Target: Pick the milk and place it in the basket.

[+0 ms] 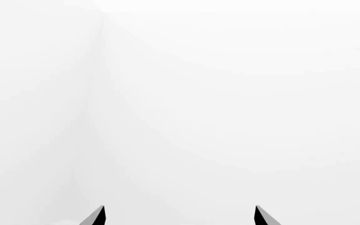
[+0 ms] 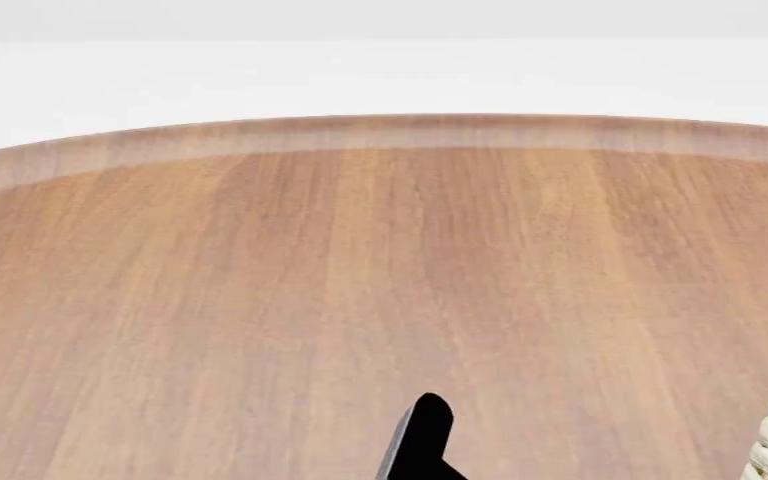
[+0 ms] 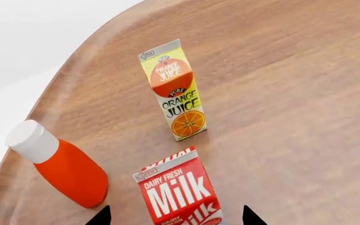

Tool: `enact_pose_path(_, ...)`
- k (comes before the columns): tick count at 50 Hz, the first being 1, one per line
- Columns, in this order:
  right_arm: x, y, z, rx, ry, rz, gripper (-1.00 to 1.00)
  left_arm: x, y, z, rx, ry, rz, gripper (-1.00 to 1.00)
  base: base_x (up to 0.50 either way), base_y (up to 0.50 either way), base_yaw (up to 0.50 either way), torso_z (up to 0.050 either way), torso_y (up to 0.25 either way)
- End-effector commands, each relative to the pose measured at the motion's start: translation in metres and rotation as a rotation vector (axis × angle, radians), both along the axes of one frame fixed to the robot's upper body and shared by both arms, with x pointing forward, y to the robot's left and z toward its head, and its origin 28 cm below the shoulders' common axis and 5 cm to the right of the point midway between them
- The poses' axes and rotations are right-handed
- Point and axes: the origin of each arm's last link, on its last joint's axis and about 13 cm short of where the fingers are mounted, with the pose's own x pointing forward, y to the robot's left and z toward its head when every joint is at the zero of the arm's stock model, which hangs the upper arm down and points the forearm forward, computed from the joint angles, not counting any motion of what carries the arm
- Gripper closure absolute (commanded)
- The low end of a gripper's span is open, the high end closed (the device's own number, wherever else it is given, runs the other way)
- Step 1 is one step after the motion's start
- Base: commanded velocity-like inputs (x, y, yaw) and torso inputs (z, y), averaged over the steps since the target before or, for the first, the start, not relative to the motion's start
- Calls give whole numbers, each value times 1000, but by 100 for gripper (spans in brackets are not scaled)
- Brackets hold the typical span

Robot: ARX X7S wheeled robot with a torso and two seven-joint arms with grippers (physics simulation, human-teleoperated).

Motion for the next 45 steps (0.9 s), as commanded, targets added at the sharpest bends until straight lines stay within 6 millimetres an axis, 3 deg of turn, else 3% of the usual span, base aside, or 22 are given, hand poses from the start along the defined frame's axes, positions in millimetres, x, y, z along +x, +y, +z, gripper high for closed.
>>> enact_pose_path(1,7,5,-6,-8,18,17,-100,0,0,0,-2,0,1,-100,0,0,0,0,0)
enact_pose_path(45,18,24,-35,-34,59,86,-100,-1,2,0,-6,-3,4,-100,0,0,0,0,0)
